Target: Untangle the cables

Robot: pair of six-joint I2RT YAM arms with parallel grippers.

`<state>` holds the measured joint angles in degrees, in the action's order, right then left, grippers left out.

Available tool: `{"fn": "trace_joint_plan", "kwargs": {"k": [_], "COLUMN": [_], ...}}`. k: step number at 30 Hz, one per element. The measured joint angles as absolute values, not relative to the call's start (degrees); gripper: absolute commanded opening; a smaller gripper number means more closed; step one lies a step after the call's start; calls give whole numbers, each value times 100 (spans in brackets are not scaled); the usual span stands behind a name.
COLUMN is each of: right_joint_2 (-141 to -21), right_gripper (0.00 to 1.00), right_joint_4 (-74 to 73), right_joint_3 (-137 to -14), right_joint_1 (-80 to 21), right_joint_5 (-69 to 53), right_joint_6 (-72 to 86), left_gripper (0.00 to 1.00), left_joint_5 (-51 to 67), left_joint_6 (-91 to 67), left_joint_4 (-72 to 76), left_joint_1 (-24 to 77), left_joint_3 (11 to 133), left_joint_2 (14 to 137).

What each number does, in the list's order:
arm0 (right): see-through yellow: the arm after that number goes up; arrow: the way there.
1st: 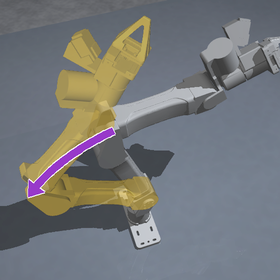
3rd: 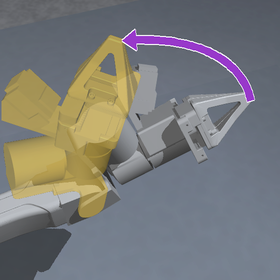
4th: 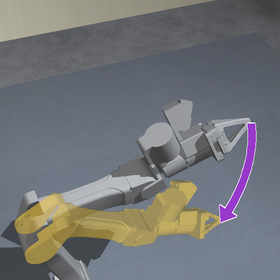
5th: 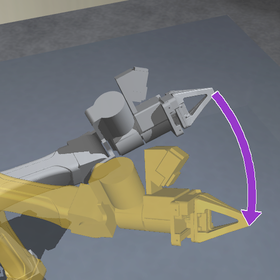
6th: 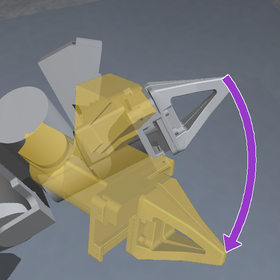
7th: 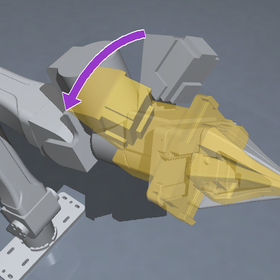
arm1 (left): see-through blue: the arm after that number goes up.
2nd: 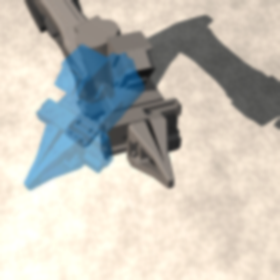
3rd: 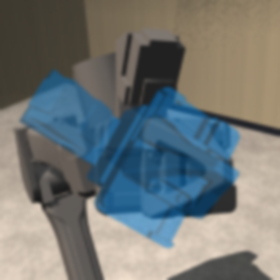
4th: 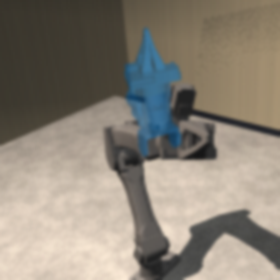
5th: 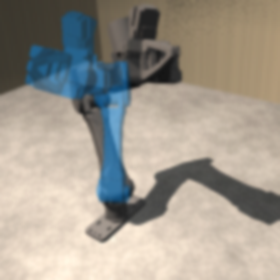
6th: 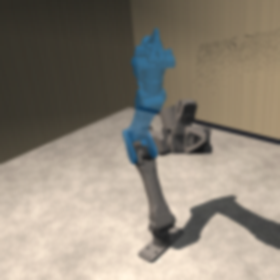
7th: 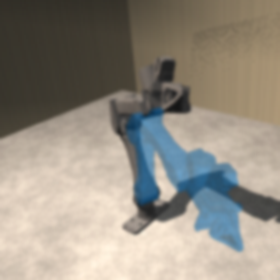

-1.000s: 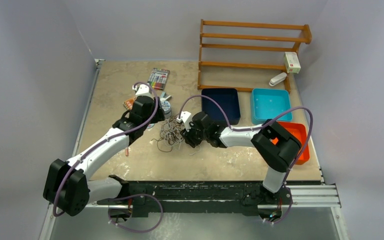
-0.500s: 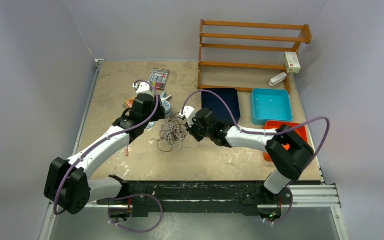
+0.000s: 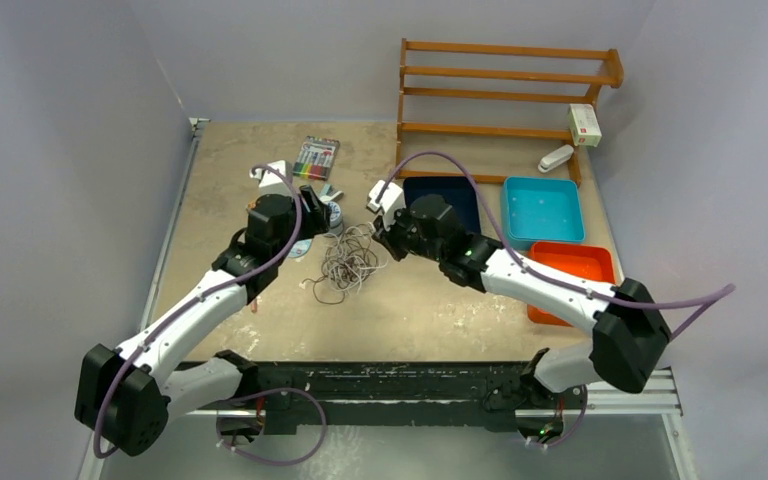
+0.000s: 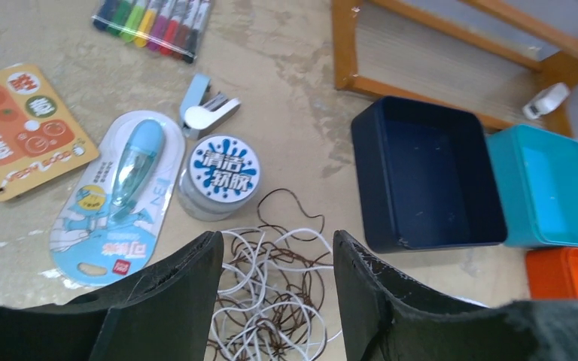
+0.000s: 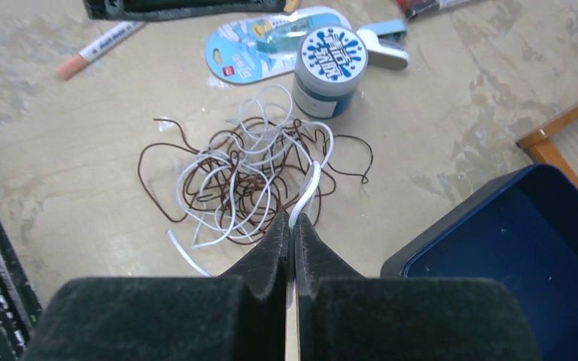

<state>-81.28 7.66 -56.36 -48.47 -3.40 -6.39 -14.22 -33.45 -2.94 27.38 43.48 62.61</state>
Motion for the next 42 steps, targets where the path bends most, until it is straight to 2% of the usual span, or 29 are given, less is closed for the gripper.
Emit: {"fn": "trace_joint_plan", "kwargs": {"k": [9, 16, 31, 42], "right_joint_2": [-7393, -7214, -7282, -7701], "right_gripper": [0, 0, 0, 0], "right_joint_4": [1087, 1350, 921, 808], "right_joint_3": [-5634, -5704, -7242, -8001], "right_joint_1": [-4847, -4847, -4847, -4847], "right_joint_5": [-200, -279, -615, -561], "right_joint_6": [-311, -346, -615, -602], "left_gripper": [57, 59, 58, 60], "left_joint_5": [-1057, -978, -891, -558], "left_joint_6": [-3411, -3798, -3789, -3562], "left_joint_4": [458, 1640, 2589, 4259], "left_joint_1": [2738, 2738, 2738, 3024], "left_joint_3": [3981, 2834, 2344, 1387], "left_joint_2": [5826, 5234, 5312, 5559]}}
